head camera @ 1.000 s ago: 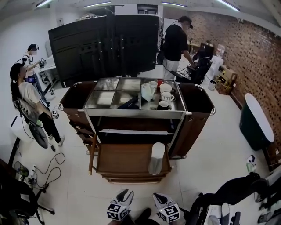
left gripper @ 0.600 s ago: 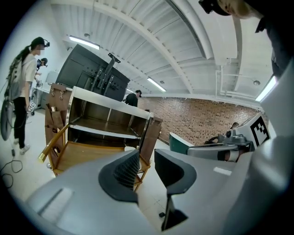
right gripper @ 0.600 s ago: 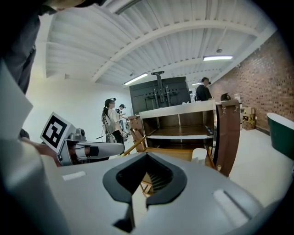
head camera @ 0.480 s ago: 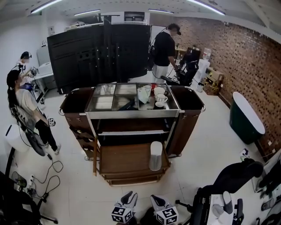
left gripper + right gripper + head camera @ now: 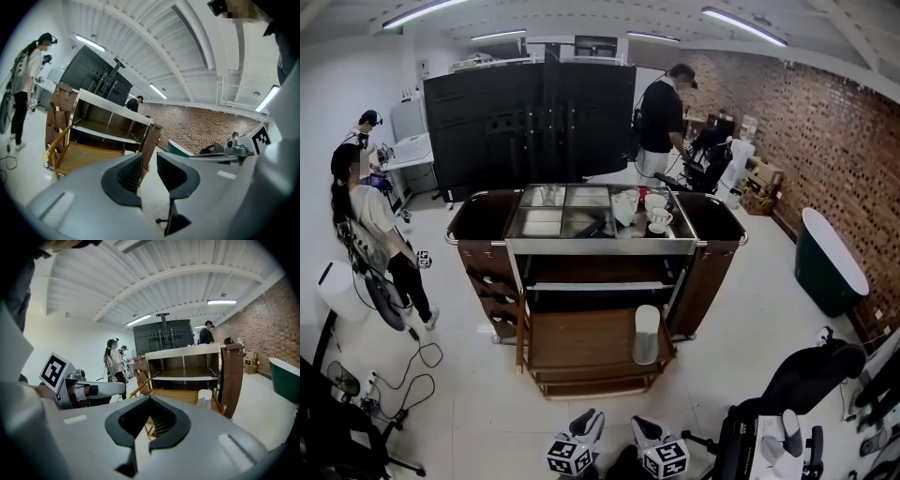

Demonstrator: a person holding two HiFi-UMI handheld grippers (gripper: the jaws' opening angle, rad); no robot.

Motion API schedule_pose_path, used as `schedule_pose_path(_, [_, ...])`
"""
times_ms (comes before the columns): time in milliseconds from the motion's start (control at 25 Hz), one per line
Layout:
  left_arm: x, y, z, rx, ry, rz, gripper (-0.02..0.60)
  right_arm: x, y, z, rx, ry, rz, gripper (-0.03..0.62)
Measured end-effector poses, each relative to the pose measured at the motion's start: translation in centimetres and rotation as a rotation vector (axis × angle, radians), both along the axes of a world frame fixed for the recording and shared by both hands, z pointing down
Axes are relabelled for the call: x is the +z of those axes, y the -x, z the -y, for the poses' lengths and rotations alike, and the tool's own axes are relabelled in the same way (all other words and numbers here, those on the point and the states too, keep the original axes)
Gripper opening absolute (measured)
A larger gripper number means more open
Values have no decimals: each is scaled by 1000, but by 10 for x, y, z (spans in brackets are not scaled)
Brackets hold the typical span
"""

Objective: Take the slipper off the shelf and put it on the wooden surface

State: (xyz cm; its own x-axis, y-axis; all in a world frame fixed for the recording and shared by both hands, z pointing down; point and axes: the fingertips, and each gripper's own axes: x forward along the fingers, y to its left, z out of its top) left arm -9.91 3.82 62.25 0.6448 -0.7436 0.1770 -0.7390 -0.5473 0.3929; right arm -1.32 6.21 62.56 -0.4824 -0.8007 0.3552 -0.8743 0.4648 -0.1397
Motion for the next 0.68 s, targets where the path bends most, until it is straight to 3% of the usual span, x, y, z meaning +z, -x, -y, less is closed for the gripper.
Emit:
schedule_pose_path(360, [-6,1,-8,31,-53,16,112,-10,32,-11,-75,-5,-19,-3])
schedule_pose_path(680, [-10,-17,-12,99,-75,24,112,-14,28,-8,-74,-11,-27,-3])
